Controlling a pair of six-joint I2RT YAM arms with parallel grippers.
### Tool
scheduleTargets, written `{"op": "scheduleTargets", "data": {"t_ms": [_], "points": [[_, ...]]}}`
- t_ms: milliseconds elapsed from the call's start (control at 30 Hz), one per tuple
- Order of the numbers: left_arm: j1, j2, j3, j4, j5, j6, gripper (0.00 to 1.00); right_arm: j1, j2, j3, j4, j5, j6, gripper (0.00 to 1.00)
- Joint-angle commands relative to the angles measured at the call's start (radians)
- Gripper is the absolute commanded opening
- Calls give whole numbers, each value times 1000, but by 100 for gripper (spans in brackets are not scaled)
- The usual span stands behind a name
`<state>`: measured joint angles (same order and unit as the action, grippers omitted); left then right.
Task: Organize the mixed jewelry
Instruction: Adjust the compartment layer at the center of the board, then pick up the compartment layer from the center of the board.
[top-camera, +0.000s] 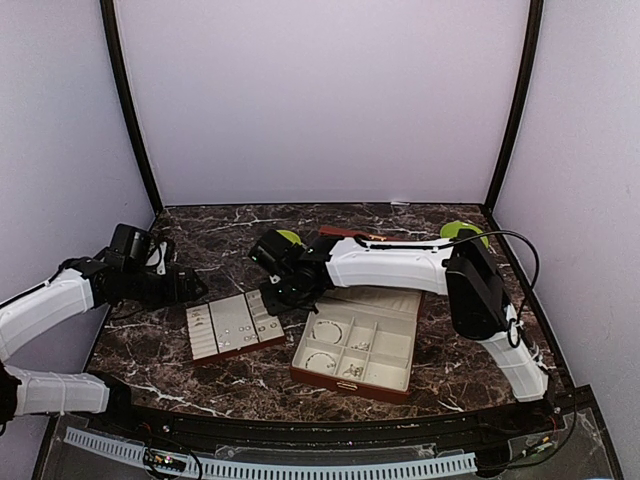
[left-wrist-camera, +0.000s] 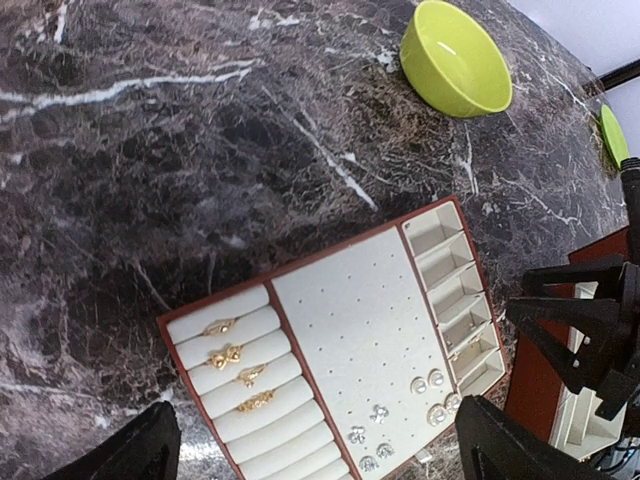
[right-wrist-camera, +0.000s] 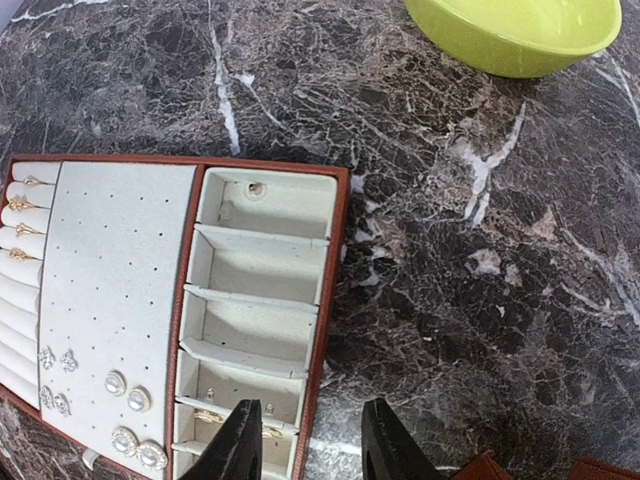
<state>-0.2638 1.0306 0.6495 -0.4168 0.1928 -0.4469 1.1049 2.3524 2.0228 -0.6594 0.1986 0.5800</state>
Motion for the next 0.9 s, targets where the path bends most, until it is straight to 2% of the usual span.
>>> {"op": "scheduleTargets", "data": {"t_ms": [0, 867], "points": [[5, 15, 68, -31, -54, 99, 99, 0, 22, 16, -4, -20, -3, 33], [7, 40, 81, -26, -91, 131, 99, 0, 123, 84, -41, -22, 9, 20]]}}
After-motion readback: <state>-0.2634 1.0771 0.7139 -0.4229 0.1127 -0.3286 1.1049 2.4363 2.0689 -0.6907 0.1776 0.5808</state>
